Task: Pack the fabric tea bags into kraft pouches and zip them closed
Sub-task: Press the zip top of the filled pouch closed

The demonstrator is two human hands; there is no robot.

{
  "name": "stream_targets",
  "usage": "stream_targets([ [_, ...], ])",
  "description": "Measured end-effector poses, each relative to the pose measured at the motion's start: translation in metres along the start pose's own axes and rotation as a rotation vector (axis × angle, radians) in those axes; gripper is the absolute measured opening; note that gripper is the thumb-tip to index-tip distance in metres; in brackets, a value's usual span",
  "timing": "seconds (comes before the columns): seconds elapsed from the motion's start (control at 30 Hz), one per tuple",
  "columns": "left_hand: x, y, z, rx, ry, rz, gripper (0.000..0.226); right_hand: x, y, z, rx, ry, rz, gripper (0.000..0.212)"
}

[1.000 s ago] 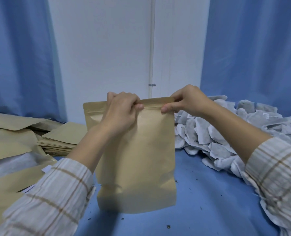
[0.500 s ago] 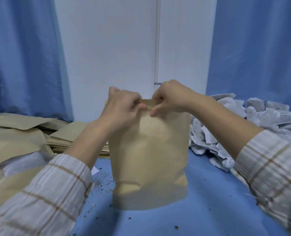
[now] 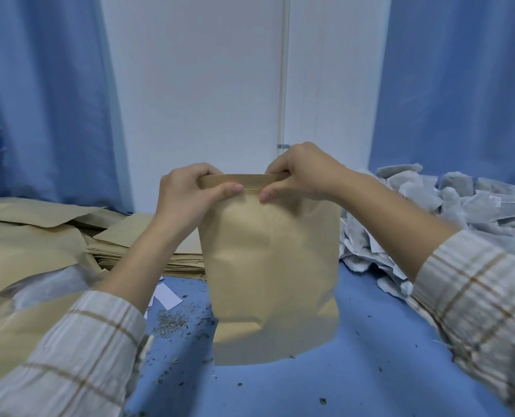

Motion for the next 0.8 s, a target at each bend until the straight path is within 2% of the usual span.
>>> stream_targets([
  [0.1, 0.002, -0.021, -0.01, 0.096, -0.017, -0.239, 0.031, 0.011, 0.024, -0.009, -0.059, 0.079, -0.016, 0.031],
  [0.17, 0.007, -0.032, -0.017, 0.123, 0.003, -0.373, 0.032, 0.02, 0.058, -0.024, -0.197, 0.167, 0.091, 0.057],
  [0.2, 0.009, -0.037, -0.019, 0.143, 0.018, -0.423, 0.035, 0.018, 0.079, -0.035, -0.296, 0.186, 0.225, 0.067],
  [0.23, 0.01, -0.043, -0.02, 0.17, 0.034, -0.463, 0.04, 0.006, 0.095, -0.047, -0.376, 0.151, 0.4, 0.069],
  [0.3, 0.007, -0.056, -0.024, 0.235, 0.051, -0.516, 0.05, -0.038, 0.108, -0.067, -0.41, -0.052, 0.675, 0.058],
  [0.37, -0.005, -0.073, -0.038, 0.314, 0.005, -0.526, 0.053, -0.082, 0.112, -0.087, -0.421, -0.208, 0.799, 0.052],
  [0.4, -0.015, -0.086, -0.051, 0.369, -0.057, -0.499, 0.053, -0.099, 0.115, -0.095, -0.434, -0.216, 0.866, 0.052],
  [0.5, -0.052, -0.131, -0.115, 0.568, -0.361, -0.381, 0.061, -0.135, 0.126, -0.116, -0.499, -0.128, 1.099, 0.057],
  [0.57, -0.066, -0.147, -0.153, 0.63, -0.503, -0.367, 0.057, -0.156, 0.13, -0.133, -0.547, -0.122, 1.173, 0.061],
  [0.67, -0.068, -0.157, -0.169, 0.663, -0.446, -0.388, 0.051, -0.176, 0.135, -0.148, -0.592, -0.058, 1.254, 0.06],
  [0.8, -0.057, -0.149, -0.147, 0.661, -0.293, -0.441, 0.047, -0.175, 0.134, -0.139, -0.656, 0.177, 1.446, 0.051],
])
Point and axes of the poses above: each hand's wrist, its own z-axis towards the middle knuckle, its own x-axis out of the back of the hand, y = z × x, the point moved 10 cm from there along z, towards the middle knuckle, and after that the axes turned 4 degrees about y, right-handed, at the moved point
